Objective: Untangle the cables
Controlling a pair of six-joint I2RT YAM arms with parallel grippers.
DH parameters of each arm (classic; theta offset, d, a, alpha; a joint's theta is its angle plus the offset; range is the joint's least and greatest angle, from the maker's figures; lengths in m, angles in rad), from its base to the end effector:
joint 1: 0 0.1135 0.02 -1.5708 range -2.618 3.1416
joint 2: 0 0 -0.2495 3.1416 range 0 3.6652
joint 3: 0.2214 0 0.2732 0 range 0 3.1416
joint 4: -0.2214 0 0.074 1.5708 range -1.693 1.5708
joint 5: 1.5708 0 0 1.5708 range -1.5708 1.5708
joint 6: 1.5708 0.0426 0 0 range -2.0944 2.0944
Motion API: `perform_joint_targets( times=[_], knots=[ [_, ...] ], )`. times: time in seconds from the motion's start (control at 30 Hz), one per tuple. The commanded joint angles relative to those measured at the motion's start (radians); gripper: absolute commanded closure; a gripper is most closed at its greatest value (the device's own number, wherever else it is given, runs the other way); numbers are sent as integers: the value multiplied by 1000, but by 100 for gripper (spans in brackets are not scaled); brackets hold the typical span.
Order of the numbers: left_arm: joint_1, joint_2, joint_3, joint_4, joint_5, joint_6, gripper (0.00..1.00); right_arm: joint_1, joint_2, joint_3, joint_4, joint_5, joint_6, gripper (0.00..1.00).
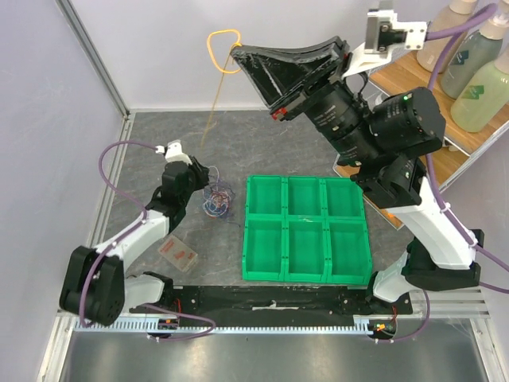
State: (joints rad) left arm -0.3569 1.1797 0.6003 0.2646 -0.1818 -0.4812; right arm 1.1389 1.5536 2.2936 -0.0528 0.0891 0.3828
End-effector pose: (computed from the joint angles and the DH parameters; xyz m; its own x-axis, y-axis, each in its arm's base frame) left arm 0.2753 -0.0944 0.2125 -0.3417 -0.3584 -0.8688 0.0275 0.9202 -0.3905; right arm 0.1132 0.2364 0.6608 -0.0808 0.7135 -0.6960 -0.9116 0.2295 0.3411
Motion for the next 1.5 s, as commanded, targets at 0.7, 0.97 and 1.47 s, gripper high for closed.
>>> perform_joint_targets(
  times=[0.7,0.97,1.47],
  knots=[
    [390,167,253,-317,344,-160,38,-1,-108,-195,110,256,-347,100],
    [417,187,325,-268,772,-227,27,-2,-222,-477,-11,441,-441,100],
    [418,159,282,-183,932,-217,26,-4,-84,-72,-189,541,-605,100]
  ],
)
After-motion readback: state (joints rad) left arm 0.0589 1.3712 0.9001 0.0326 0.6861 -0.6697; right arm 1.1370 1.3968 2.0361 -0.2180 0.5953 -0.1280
